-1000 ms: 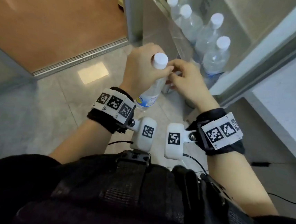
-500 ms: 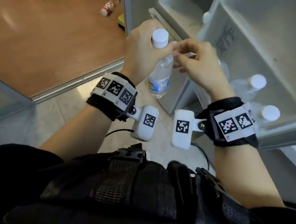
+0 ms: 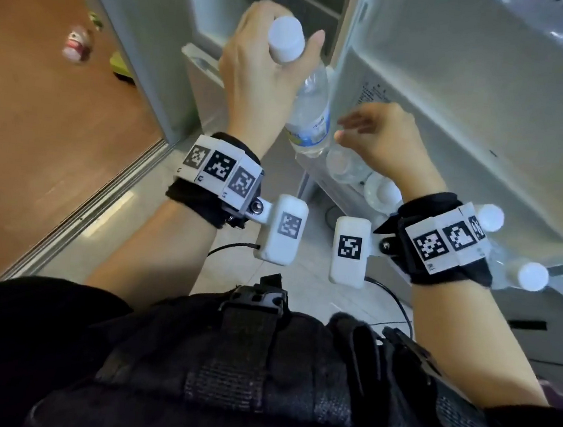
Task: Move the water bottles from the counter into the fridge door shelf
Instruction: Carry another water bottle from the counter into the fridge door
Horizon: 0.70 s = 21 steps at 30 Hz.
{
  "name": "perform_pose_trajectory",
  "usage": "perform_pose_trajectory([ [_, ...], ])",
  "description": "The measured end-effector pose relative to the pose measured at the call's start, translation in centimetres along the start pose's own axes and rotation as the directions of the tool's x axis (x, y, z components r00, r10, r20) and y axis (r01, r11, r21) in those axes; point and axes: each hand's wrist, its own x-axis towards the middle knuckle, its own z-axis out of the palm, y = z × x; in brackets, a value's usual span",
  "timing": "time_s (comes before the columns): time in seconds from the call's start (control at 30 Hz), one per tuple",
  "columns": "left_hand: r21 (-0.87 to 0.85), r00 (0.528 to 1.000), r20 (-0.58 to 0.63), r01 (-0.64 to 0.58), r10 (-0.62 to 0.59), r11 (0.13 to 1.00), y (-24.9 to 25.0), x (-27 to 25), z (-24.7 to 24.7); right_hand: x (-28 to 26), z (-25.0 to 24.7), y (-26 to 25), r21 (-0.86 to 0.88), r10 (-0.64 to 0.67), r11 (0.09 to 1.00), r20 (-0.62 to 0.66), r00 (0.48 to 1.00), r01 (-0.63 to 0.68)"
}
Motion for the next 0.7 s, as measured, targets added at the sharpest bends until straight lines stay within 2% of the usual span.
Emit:
perform_pose_trajectory([
  [0.13, -0.09, 0.996, 0.088, -0.008, 0.016, 0.996, -1.4, 1.8, 2.4, 0.5, 0.6, -0.3, -0.007, 0.161, 0.987, 0.013, 0.987, -0.161],
  [0.23, -0.155, 0.984, 0.176, 0.025, 0.003, 0.988, -3.1, 2.0, 3.9, 0.6, 1.1, -0.4, -0.02, 0.232, 0.972, -0.01, 0.973, -0.232],
  [0.5, -0.144, 0.916, 0.397, 0.117, -0.051, 0.983, -6.7, 0.4, 5.8, -0.5, 2.5, -0.5, -0.008, 0.263, 0.963, -0.171, 0.949, -0.269],
  [0.7, -0.118, 0.83, 0.557, 0.123, -0.037, 0.985, -7.3, -0.4, 6.1, -1.0, 3.2, -0.4, 0.034, 0.257, 0.965, -0.288, 0.923, -0.258],
])
